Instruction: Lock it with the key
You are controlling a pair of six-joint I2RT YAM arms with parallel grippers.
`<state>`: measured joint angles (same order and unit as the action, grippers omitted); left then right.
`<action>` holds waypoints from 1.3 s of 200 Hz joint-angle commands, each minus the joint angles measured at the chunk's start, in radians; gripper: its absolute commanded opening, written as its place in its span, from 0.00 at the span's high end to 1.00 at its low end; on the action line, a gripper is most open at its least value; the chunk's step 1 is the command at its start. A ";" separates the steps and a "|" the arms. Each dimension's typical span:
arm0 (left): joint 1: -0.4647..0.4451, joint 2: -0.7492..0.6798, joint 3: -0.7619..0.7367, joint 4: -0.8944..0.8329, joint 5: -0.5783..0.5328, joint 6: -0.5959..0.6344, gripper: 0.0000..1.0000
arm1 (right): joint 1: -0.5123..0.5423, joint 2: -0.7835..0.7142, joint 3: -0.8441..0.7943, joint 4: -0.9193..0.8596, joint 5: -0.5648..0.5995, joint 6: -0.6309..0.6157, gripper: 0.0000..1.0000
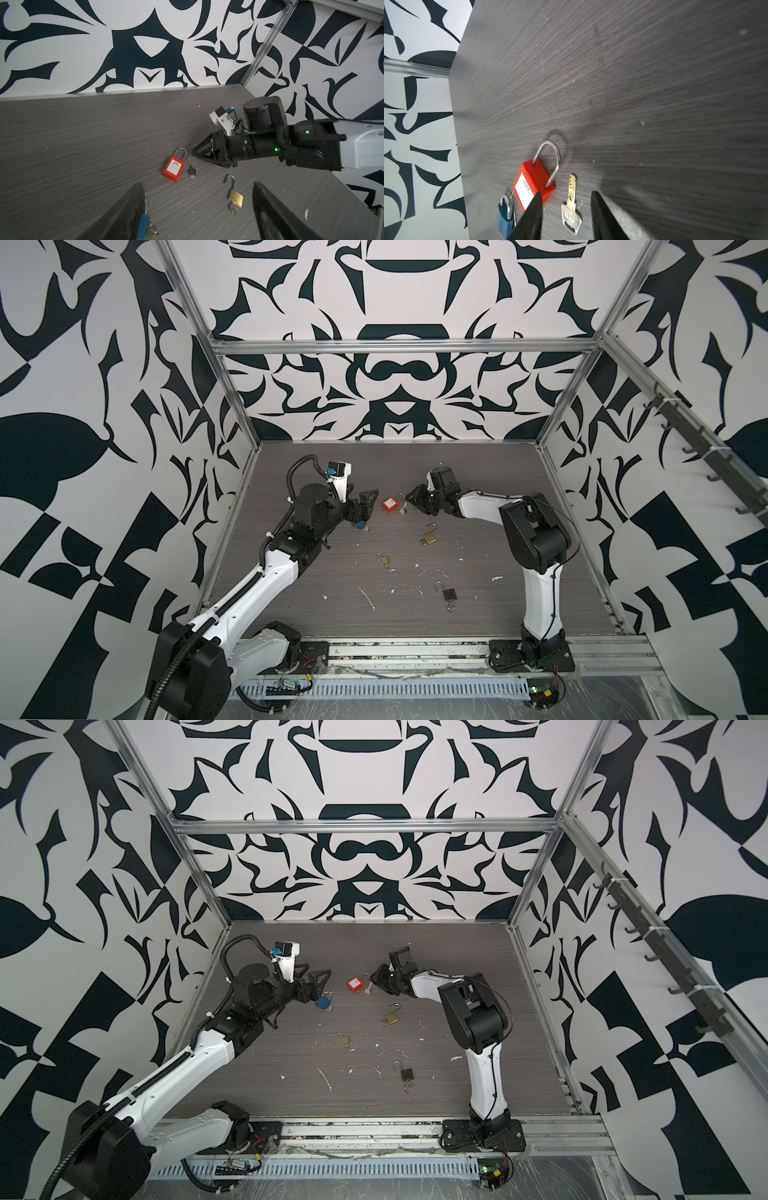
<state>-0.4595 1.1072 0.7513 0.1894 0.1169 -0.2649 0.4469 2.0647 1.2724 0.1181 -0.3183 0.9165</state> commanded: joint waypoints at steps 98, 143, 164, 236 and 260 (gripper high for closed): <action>0.000 -0.029 -0.013 -0.006 0.009 0.001 0.16 | 0.052 0.023 0.002 0.040 -0.060 0.030 0.58; 0.000 -0.036 -0.016 -0.005 0.001 -0.001 0.12 | 0.058 0.034 0.008 0.063 -0.074 0.038 0.58; -0.001 -0.032 -0.015 -0.006 0.003 -0.004 0.12 | 0.058 0.037 0.013 0.070 -0.077 0.039 0.58; -0.001 -0.056 -0.023 -0.019 -0.017 -0.004 0.11 | 0.059 0.023 0.018 0.115 -0.096 0.032 0.59; 0.000 -0.068 -0.028 -0.023 -0.045 -0.004 0.10 | 0.050 -0.018 0.013 0.126 -0.110 0.010 0.59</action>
<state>-0.4595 1.0660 0.7395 0.1852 0.1055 -0.2649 0.4992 2.1067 1.2667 0.2104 -0.4080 0.9577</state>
